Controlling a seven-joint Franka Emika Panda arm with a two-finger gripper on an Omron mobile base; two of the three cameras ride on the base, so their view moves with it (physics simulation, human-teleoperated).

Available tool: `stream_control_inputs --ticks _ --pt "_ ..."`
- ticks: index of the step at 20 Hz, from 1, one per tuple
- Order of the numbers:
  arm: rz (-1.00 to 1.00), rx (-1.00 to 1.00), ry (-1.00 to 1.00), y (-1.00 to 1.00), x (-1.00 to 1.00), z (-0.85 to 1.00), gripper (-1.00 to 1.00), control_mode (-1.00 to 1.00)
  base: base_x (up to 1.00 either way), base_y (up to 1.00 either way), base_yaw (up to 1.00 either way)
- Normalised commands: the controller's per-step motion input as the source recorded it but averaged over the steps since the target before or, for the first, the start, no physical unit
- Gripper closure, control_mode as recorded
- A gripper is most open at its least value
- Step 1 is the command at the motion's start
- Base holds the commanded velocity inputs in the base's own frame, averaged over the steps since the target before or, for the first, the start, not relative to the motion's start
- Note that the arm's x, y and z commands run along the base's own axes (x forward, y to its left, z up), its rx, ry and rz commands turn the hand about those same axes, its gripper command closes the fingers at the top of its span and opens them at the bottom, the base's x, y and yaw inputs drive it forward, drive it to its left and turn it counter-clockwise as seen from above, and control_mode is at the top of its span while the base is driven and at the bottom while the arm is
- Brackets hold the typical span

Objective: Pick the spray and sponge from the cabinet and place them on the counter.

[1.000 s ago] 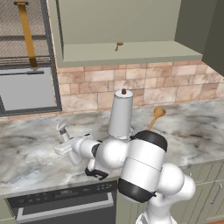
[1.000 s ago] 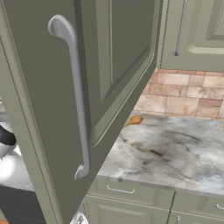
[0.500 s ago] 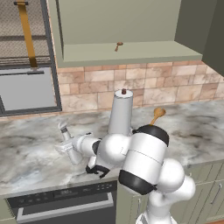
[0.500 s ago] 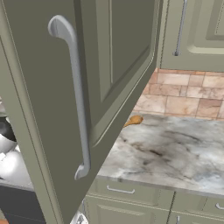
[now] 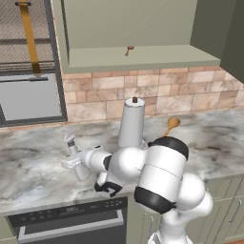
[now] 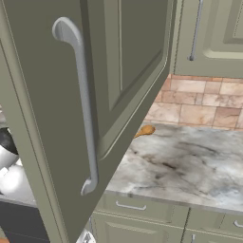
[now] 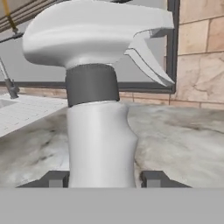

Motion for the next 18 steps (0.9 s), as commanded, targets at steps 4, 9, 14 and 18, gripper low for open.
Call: stream_control_inputs --ticks 4,9,14,18 --pt "0.00 0.03 0.00 -0.27 -0.46 -0.39 1.00 -1.00 0.00 0.00 0.00" --pt "0.00 0.02 0.00 -0.28 -0.15 -0.31 1.00 -1.00 0.00 0.00 0.00" --pt "0.00 0.01 0.00 -0.22 0.00 -0.28 1.00 -1.00 0.00 0.00 0.00" --pt "0.00 0.00 0.00 -0.16 0.00 -0.33 -1.00 -1.00 0.00 0.00 0.00"
